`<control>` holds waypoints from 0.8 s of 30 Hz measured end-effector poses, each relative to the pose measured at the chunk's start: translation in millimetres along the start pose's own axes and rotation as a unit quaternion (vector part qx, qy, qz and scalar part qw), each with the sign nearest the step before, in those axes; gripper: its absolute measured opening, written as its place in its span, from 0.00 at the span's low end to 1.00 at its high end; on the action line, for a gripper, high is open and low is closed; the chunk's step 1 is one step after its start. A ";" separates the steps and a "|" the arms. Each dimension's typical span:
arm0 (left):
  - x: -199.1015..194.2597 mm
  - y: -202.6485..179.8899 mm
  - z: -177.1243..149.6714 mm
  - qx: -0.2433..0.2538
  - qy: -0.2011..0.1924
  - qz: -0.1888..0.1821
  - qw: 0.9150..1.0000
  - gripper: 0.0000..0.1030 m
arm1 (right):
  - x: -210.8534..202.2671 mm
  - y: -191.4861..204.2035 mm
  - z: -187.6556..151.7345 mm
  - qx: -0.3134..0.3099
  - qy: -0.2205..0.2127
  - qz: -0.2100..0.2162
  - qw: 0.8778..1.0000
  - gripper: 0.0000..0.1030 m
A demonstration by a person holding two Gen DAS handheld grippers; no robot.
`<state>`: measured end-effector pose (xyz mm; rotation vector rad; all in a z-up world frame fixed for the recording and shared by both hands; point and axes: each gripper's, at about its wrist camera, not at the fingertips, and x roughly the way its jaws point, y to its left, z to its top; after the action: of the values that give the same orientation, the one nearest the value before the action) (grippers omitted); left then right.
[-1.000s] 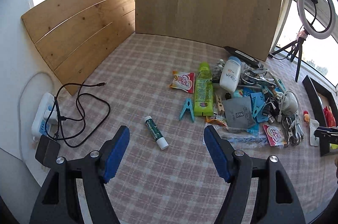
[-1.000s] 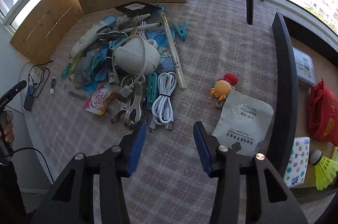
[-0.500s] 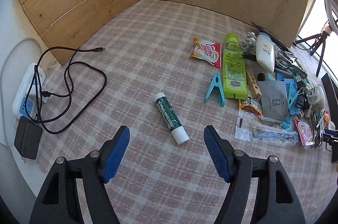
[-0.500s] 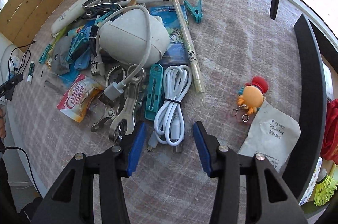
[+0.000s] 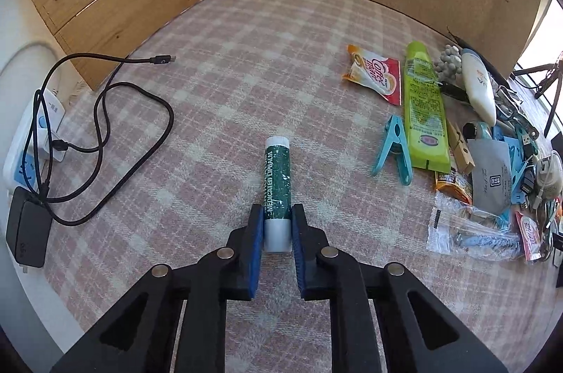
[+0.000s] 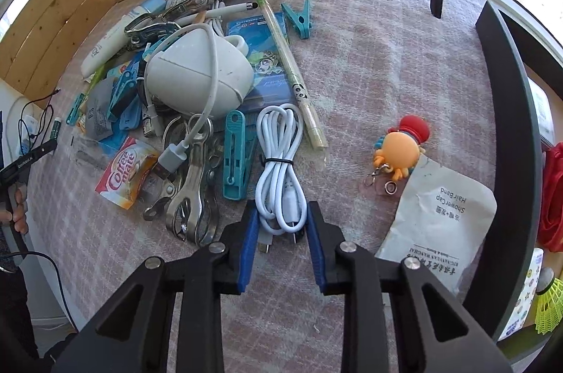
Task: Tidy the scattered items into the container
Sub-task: 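Grasp the green glue stick with the left gripper while the right gripper grasps the white cable, then carry the glue stick and white cable into the black tray and open both grippers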
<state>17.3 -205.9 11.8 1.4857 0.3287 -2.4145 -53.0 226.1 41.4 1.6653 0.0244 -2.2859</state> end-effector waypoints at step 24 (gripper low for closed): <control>-100.3 -55.2 6.9 0.035 -0.094 -0.059 0.993 0.14 | -106.1 -37.7 7.5 0.066 -0.131 0.008 0.989 0.24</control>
<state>34.8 -144.4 107.1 1.2846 0.2996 -2.6606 -40.6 285.9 136.3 1.4013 -0.2029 -2.5230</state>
